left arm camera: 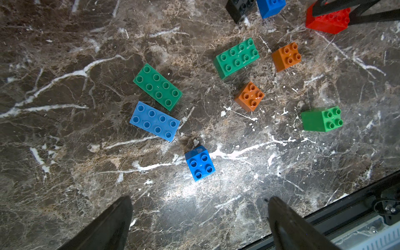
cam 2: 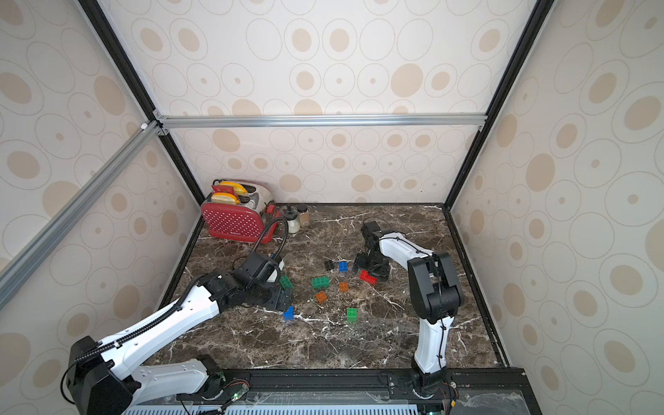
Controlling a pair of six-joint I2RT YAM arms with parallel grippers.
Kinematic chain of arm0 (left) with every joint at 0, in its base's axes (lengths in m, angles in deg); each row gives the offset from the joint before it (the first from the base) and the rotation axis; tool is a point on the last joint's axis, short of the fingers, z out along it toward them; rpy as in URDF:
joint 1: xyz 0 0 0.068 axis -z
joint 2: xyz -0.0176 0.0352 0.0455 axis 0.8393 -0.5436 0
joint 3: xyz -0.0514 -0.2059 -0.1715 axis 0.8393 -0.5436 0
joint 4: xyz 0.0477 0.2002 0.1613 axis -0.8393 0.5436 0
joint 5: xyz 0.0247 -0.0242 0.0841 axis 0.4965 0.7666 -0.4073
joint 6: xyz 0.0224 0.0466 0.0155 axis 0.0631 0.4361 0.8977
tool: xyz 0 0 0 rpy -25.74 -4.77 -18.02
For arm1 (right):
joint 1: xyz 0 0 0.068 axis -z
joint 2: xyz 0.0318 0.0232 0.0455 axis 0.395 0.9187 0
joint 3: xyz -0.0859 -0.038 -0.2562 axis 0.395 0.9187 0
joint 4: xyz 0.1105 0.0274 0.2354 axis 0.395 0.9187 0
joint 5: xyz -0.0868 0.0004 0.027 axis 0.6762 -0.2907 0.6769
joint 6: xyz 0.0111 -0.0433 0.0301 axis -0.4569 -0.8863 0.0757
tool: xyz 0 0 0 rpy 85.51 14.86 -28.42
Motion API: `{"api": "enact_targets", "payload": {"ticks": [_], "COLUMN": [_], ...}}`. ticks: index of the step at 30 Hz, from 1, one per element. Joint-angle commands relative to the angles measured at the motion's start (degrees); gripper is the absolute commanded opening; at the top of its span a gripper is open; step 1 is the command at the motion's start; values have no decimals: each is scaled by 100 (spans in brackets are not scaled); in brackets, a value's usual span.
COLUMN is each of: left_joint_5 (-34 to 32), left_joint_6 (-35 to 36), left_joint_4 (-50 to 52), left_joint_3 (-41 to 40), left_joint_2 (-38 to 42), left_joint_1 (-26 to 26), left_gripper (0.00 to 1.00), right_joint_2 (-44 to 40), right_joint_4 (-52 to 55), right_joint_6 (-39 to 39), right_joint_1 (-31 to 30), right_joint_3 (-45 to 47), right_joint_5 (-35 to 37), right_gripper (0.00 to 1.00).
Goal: Assemble the letter f with lego
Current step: Pick up the lego brick from the center of the board.
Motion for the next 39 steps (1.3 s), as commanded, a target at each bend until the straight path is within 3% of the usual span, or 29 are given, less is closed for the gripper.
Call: {"api": "enact_targets", "payload": {"ticks": [1, 15, 25, 39], "left_joint_5": [-17, 158, 388, 358], "left_joint_6": [79, 263, 211, 184], "left_joint_4": [124, 119, -37, -30], "left_joint_3": [227, 0, -261, -344], "left_joint_2": [-31, -292, -455, -398], "left_joint_1": [-56, -90, -85, -90], "left_gripper": [99, 99, 99, 99], "right_joint_2": [180, 338, 308, 470], "right_joint_4": [119, 235, 267, 361], "right_joint_6": [-89, -219, -388, -300], "right_joint_1": [-1, -30, -41, -32], "right_joint_3": [-132, -200, -207, -416], "right_joint_5": [25, 190, 292, 249], "right_gripper": [83, 71, 80, 77]}}
